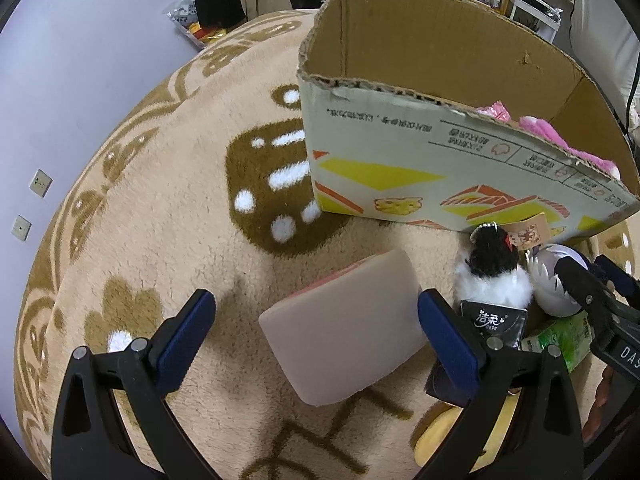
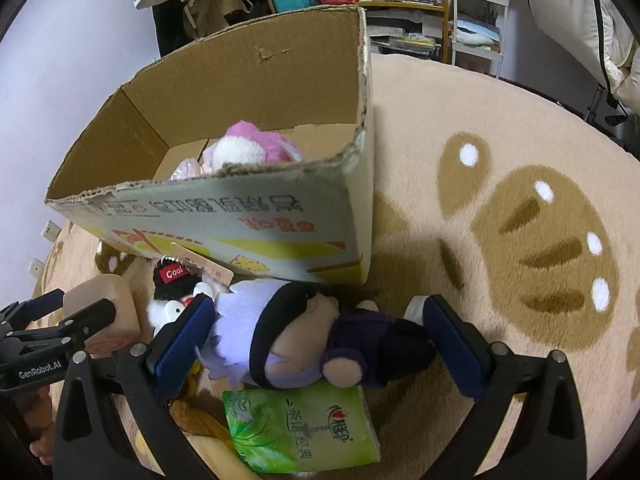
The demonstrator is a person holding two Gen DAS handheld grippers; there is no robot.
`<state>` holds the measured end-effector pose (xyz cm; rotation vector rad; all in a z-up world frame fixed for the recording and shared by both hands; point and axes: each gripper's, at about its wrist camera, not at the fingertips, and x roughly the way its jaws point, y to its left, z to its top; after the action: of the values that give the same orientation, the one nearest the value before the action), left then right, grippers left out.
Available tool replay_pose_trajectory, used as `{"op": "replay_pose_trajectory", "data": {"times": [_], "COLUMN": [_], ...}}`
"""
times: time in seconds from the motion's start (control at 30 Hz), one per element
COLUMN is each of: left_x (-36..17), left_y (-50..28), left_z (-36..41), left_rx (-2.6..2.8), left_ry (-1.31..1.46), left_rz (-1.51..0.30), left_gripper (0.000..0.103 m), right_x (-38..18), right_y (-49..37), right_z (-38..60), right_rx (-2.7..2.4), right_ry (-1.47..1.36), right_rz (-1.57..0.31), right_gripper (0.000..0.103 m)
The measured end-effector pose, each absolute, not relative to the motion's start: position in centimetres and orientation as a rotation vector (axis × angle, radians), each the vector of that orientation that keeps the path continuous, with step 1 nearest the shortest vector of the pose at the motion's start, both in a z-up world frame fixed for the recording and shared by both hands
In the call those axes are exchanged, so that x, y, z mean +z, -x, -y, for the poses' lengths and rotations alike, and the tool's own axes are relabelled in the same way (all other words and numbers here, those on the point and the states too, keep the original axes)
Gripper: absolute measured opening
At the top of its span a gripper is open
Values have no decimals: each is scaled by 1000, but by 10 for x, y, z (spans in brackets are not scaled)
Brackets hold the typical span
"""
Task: Organize soft objects
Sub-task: 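Grasp the swirl cushion with the left tool while the right tool grasps the purple doll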
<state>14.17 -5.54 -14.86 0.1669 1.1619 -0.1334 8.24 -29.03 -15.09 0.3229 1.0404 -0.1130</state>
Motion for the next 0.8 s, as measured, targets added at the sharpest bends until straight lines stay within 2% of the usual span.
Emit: {"op": "replay_pose_trajectory", "data": {"times": [0.7,0.73,0.8], "left_x": [-168,-168,-169], "left_y": [-141,-141,-141], "left_z": [66,67,66], "left_rx": [-161,-160,-176], "left_ry": [-162,-159,-141], "left_rz": [-1215,-1216,-1222], "left_gripper": [100,99,89], "right_x": [-159,-160,-161], "right_y": [-82,-83,-84], "right_z": [284,285,287], "right_rx": [-91,-89,-89], "right_ry": [-300,-301,-313], "right_rz": [-1110,-1113,-1123], "right_gripper": [103,103,103]}}
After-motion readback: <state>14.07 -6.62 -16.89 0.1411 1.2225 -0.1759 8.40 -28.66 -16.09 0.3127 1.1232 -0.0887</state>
